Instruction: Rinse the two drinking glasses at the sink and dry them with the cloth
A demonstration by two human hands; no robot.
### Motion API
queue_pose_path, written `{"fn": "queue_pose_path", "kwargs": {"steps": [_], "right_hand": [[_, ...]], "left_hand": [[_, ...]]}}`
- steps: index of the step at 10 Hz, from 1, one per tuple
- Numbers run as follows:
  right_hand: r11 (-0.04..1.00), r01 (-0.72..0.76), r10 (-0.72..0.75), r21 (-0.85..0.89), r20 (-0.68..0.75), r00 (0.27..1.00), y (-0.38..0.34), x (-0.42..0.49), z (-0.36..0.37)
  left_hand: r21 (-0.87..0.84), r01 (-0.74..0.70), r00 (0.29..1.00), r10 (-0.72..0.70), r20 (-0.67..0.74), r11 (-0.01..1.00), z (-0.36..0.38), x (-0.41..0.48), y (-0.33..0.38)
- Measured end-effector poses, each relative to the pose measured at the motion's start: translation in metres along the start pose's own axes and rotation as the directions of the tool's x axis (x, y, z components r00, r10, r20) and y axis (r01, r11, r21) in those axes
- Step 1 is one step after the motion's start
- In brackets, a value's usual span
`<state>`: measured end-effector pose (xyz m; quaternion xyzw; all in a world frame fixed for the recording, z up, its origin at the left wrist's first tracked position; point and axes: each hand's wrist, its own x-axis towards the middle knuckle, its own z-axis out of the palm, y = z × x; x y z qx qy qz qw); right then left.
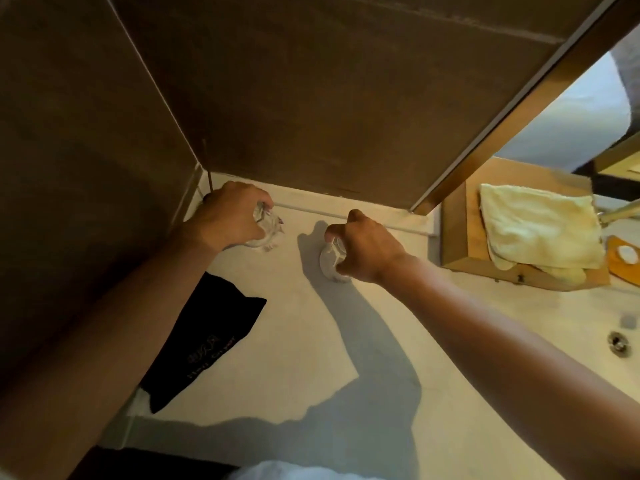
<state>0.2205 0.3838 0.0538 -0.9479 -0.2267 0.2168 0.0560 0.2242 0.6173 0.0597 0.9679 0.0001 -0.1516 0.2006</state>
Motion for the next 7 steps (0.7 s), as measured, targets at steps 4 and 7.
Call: {"fn": "queue_pose_path", "kwargs": {"steps": [4,7], "right_hand": [[1.000,-0.015,0.015,0.003,-0.011,1.000,0.003,0.001,0.018],[1.000,-0.027,0.027,0.011,-0.040,0.999,0.003,-0.022,0.015]], "left_hand": [[0.126,-0.010,1.000,0.008,0.012,0.992,0.020,0.007,0.000],[0.175,0.055,0.995,-0.040,-0.087,0.983,0.018,-0.024,0.008]]}}
